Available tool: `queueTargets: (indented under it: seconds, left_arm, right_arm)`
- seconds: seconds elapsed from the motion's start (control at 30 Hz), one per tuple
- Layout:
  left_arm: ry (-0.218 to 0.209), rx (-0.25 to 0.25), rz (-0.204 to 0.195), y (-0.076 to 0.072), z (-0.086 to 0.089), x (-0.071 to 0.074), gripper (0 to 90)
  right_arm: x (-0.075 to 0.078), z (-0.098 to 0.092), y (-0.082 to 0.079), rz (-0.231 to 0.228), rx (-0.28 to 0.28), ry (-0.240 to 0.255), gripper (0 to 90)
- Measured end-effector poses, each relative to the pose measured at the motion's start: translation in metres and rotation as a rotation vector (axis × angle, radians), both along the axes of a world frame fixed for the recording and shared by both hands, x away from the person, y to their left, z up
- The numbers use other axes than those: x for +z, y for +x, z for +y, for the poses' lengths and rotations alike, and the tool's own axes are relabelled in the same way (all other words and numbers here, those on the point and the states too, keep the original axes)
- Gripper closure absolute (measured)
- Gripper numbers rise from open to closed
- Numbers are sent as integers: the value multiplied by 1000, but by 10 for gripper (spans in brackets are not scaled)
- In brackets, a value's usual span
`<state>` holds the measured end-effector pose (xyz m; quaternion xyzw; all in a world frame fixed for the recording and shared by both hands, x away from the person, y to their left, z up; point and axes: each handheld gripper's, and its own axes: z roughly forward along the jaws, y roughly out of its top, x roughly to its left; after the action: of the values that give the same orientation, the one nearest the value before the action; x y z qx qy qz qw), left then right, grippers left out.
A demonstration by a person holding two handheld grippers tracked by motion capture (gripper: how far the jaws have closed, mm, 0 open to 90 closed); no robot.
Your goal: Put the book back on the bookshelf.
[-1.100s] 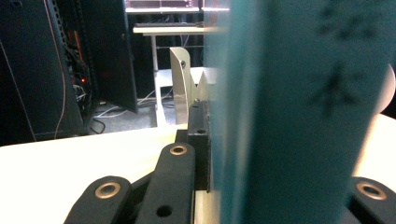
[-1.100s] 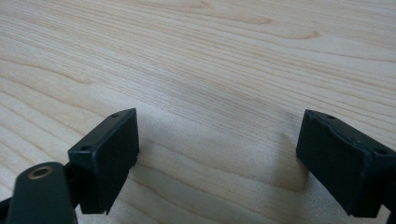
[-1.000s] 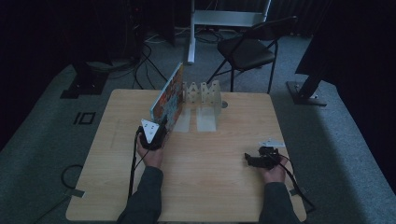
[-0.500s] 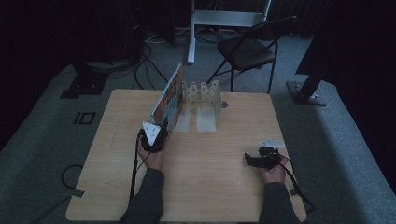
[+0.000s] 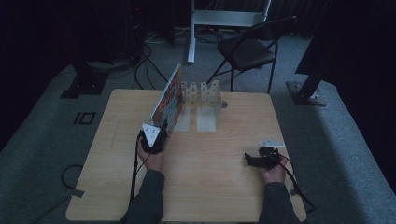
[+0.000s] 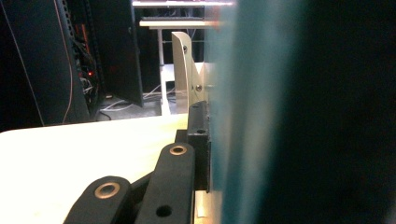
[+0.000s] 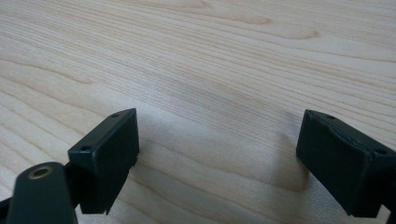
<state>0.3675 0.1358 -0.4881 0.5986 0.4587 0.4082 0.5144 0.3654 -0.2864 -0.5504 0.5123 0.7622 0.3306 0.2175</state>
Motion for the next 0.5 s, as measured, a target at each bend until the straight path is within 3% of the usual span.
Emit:
queueTargets:
  seconds: [0.5]
  left_arm:
    - [-29,-8,-1,2,9,-1,802]
  right_arm:
    - [0,0,0,0,2,-1,128]
